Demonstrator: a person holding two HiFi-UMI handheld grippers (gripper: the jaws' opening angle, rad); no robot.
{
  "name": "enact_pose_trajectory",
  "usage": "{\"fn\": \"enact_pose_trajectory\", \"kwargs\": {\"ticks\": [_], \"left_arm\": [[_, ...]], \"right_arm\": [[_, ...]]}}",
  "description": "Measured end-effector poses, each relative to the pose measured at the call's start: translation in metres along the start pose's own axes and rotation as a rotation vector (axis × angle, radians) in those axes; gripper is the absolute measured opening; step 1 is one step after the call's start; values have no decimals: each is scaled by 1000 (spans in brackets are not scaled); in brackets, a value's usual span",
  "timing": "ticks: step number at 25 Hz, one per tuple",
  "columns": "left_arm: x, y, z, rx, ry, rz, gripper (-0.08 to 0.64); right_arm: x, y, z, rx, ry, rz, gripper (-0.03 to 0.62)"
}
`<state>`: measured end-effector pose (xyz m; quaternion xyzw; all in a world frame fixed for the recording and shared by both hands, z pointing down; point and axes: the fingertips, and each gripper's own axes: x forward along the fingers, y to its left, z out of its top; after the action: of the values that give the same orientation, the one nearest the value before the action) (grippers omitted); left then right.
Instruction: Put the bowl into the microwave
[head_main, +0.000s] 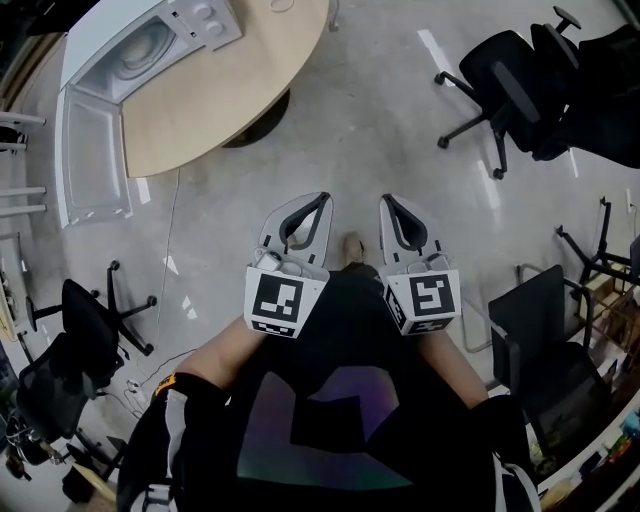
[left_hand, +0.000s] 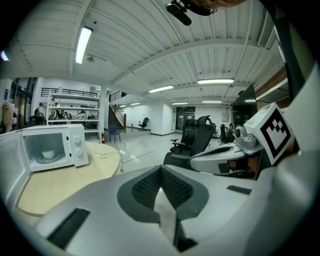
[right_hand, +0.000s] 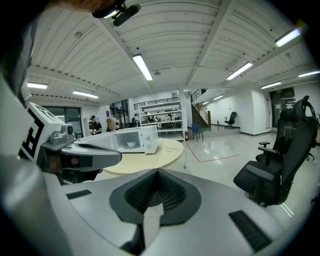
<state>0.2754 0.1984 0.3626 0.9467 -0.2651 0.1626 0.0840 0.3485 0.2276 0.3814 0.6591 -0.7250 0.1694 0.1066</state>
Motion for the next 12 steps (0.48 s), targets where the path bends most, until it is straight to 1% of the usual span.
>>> {"fn": "enact_pose_trajectory", "kwargs": {"ticks": [7,12], "left_arm": [[-4,-10,-5,-23,0,26,48],[-7,-5,-8,-34,-5,55,48]], "right_arm": [[-12,-2,-10,-19,21,17,15],[-10,0,-12,-33,29,38,14]]}}
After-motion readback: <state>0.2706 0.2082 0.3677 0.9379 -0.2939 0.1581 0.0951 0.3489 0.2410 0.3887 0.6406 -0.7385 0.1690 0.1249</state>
